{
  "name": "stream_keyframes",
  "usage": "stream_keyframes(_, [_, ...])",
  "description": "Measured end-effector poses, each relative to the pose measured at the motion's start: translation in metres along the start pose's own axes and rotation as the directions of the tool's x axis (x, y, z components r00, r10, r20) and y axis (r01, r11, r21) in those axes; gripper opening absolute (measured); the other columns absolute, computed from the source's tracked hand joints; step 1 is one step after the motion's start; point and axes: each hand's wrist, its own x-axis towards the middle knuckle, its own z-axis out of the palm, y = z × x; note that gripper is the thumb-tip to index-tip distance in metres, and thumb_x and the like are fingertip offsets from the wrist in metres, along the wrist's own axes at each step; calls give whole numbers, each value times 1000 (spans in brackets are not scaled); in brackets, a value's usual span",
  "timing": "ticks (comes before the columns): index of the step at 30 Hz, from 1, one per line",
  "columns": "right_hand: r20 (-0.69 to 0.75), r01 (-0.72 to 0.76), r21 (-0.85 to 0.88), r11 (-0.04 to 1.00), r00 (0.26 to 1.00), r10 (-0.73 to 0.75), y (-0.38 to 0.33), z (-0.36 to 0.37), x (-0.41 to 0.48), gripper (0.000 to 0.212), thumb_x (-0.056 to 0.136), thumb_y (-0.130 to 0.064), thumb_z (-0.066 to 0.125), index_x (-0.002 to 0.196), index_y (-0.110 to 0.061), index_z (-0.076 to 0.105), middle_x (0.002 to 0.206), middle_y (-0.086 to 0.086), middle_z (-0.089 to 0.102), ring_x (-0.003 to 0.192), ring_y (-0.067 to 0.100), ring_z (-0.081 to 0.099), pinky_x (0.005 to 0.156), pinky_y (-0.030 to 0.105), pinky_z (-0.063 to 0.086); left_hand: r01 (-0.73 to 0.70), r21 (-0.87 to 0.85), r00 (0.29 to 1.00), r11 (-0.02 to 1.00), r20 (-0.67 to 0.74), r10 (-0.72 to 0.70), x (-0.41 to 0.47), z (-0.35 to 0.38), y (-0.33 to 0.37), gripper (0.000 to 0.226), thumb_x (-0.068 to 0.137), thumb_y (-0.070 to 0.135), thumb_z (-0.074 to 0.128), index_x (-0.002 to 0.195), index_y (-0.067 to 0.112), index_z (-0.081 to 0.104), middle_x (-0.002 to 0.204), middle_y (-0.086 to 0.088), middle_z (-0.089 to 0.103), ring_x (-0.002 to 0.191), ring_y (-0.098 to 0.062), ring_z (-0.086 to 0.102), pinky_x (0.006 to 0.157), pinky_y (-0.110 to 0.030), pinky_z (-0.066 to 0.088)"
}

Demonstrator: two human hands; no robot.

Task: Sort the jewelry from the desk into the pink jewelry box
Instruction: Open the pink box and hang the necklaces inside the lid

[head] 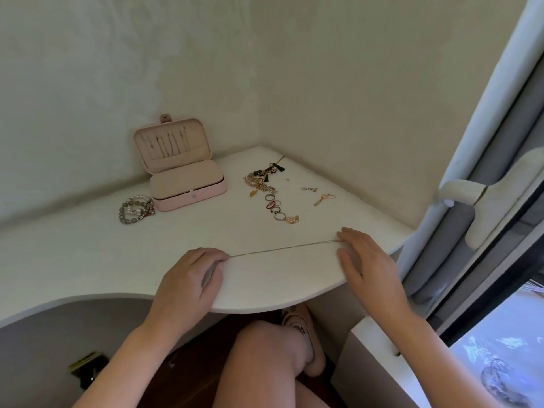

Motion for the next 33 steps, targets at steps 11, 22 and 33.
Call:
stream_keyframes(11, [174,-194,68,979,968,179,-4,-26,49,16,92,-21,56,96,-20,71,95,-11,63,85,4,54,66,13,36,82,-37,997,996,-11,-82,1,-5,1,22,89,32,49,92,19,67,91,16,62,88,1,51,74,-9,36])
stream_keyframes(22, [546,-152,-129,980,814,198,-18,-38,97,8,74,-18,78,69,-15,71,69,-8,64,70,11,58,62,21,42,165,-112,986,980,-17,-168,8,-5,2,10,87,10,62,88,17,70,88,13,64,89,-5,57,81,-20,45])
stream_keyframes(33, [686,77,-285,955,713,147,-27,-41,97,5,87,-17,64,84,-15,66,75,-9,58,66,7,50,58,17,38,222,-173,974,960,-5,-226,11,-5,0,10,83,10,67,82,19,70,85,16,64,89,2,56,77,-3,37])
